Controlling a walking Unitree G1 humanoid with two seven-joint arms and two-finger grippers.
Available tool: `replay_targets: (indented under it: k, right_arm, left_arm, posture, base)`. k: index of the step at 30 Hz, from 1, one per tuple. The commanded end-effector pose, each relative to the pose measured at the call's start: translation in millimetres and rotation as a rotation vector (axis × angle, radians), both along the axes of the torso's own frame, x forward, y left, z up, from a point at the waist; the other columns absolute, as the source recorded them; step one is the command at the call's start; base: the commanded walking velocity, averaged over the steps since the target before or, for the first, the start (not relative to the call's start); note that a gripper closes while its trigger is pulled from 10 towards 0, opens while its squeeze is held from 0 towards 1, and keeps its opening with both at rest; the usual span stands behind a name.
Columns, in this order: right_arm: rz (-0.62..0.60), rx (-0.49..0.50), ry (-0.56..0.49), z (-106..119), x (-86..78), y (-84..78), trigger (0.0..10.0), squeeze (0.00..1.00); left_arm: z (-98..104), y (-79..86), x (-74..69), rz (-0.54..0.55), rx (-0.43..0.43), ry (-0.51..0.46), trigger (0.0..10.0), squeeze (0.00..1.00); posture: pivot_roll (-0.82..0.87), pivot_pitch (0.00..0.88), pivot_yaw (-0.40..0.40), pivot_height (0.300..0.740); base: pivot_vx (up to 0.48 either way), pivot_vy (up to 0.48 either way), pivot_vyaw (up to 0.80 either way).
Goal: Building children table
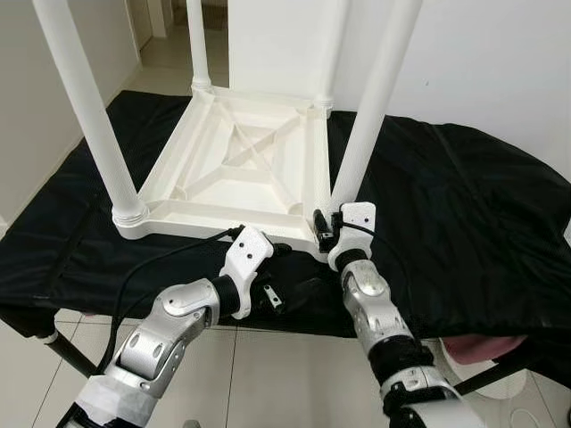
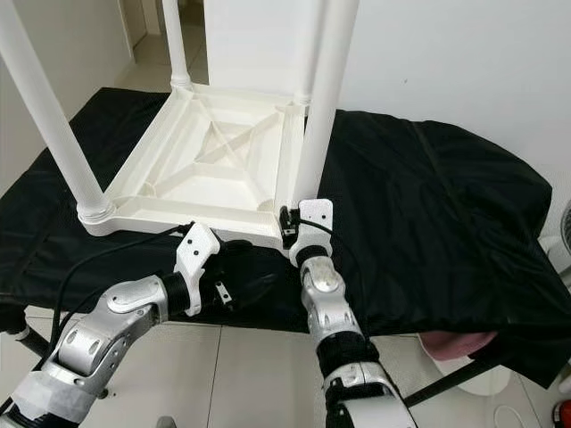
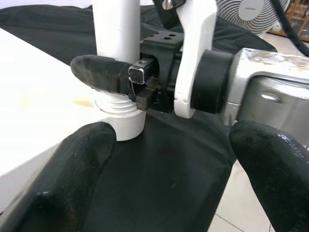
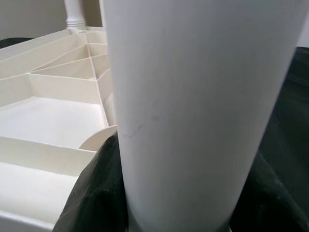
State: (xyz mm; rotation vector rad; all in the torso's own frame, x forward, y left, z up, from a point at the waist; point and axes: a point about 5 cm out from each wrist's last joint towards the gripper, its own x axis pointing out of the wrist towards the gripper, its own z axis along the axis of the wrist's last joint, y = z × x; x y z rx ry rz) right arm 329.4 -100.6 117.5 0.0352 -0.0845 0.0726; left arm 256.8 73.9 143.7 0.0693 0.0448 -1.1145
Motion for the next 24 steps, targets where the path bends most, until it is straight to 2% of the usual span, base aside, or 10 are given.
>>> replay_targets:
  k: [1, 5, 16, 17, 24]
  right_arm:
    - [-0.061, -0.038, 0.057, -10.9, -8.0, -9.2, 10.0, 0.00]
    - [-0.045, -0.050, 0.064, -11.7, -18.1, -9.9, 10.0, 0.00]
    - [-0.062, -0.074, 0.066, -9.9, -27.0, -20.5, 10.0, 0.00]
    - [-0.067, -0.071, 0.063, -9.2, -27.7, -21.6, 10.0, 1.00]
    - [-0.047, -0.041, 0.041, -1.3, -33.1, -20.0, 10.0, 1.00]
  left_arm:
    - [-1.4, -2.7, -2.9, -0.041, 0.010, 0.005, 10.0, 0.00]
    - [-1.0, -3.1, -1.9, -0.043, 0.011, 0.003, 10.0, 0.00]
    - [-0.5, -2.4, 0.0, -0.042, 0.013, 0.000, 10.0, 0.00]
    - [-0.6, -2.3, 0.0, -0.042, 0.014, -0.001, 10.0, 0.00]
    - [-0.1, -1.6, 0.3, -0.044, 0.018, -0.001, 10.0, 0.00]
  posture:
    - [-0.02, 0.000, -0.075, 0.740]
    - [-0.03, 0.000, -0.078, 0.740]
    - [-0.03, 0.000, -0.073, 0.740]
    - [-0.03, 0.000, -0.072, 0.740]
    - [-0.03, 0.000, -0.069, 0.740]
  base:
    - [0.000, 0.000, 0.00]
    - [0.000, 0.000, 0.00]
    - [0.000, 0.000, 0.00]
    - [0.000, 0.000, 0.00]
    - [0.000, 0.000, 0.00]
